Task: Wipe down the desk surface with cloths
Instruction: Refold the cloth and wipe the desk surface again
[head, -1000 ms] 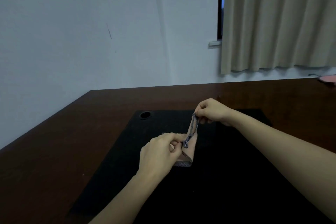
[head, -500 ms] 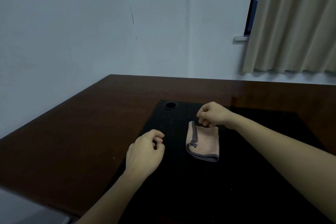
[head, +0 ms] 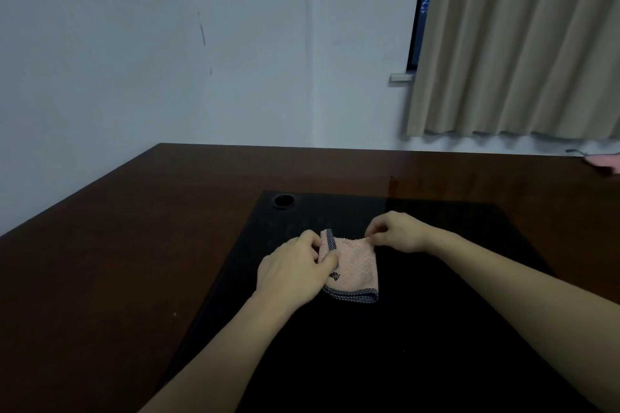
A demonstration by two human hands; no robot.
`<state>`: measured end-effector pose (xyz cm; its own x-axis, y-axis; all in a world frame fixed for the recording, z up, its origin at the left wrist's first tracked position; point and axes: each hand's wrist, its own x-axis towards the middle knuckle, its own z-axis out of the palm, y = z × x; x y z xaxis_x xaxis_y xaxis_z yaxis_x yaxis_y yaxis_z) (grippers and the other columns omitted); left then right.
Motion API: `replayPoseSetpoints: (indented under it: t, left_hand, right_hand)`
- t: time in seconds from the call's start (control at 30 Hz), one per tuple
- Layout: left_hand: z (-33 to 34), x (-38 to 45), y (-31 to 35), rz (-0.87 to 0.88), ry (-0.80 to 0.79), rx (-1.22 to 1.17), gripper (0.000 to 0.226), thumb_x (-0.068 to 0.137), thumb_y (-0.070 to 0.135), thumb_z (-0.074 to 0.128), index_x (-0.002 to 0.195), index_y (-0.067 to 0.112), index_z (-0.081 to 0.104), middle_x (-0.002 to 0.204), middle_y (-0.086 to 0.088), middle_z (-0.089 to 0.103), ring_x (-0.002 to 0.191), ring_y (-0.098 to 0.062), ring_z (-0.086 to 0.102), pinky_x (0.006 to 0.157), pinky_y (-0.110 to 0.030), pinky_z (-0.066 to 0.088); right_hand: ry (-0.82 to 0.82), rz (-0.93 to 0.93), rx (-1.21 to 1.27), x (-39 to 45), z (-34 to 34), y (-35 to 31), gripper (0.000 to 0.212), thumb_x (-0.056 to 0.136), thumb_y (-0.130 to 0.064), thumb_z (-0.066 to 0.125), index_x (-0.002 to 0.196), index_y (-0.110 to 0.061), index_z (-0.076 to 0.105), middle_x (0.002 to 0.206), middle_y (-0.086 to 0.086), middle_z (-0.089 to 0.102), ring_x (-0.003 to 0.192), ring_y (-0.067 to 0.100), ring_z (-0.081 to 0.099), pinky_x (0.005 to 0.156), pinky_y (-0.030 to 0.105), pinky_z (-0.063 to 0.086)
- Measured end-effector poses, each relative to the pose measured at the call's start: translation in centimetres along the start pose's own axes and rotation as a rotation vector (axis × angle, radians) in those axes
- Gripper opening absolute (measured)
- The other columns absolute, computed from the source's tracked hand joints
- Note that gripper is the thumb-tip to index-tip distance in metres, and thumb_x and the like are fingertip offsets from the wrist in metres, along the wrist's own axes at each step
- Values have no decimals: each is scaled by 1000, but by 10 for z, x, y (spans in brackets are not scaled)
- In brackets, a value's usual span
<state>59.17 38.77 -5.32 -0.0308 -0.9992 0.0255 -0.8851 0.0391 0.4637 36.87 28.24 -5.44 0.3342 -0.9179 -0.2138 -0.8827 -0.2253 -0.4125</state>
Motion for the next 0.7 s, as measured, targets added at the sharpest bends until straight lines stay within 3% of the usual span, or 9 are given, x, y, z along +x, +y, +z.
replayPoseSetpoints:
  t: [0.07,0.23,0.33,0.47,0.57,0.7]
  left_hand:
    - [1,6,3,-27,-37,7,49,93,66,51,130,33,50,119,13,61,102,-14,62,85,-37,51]
    - [3,15,7,-63,-86,26,66,89,63,58,141,27,41,127,3,60,110,-22,61,90,-39,50]
    - [2,20,10,-84,-171,26,70,86,55,67,141,25,37,116,2,61,101,-20,62,82,-37,51]
    - [2,27,12,-96,-231,15,62,90,27,65,142,23,32,108,-3,63,89,-22,64,67,-35,49]
    - [-2,33,9,-121,-207,-127,61,93,19,62,145,24,32,111,-4,63,86,-20,65,68,-35,52]
    - [-2,37,0,-227,-200,-495,52,89,9,63,137,23,46,94,-3,67,69,-17,58,64,-31,45]
  right_hand:
    - [10,-23,56,0,2,0,9,100,-25,63,103,-23,71,112,-5,69,107,12,62,97,28,47]
    - [2,-27,100,7,3,-4,10,97,-23,68,87,-23,67,96,-7,68,94,9,63,86,25,47]
    - [21,-31,137,8,2,-2,14,98,-17,67,84,-21,67,94,-7,68,92,8,63,86,25,46]
    - [41,-56,159,5,0,6,16,100,-14,63,85,-21,64,94,-8,65,89,5,60,77,20,44]
    - [29,-69,122,4,-1,14,16,101,-13,60,87,-22,62,96,-7,62,90,4,57,72,15,41]
    - [30,-98,99,-1,-2,25,20,102,-11,57,87,-24,60,97,-9,58,95,10,56,75,17,41]
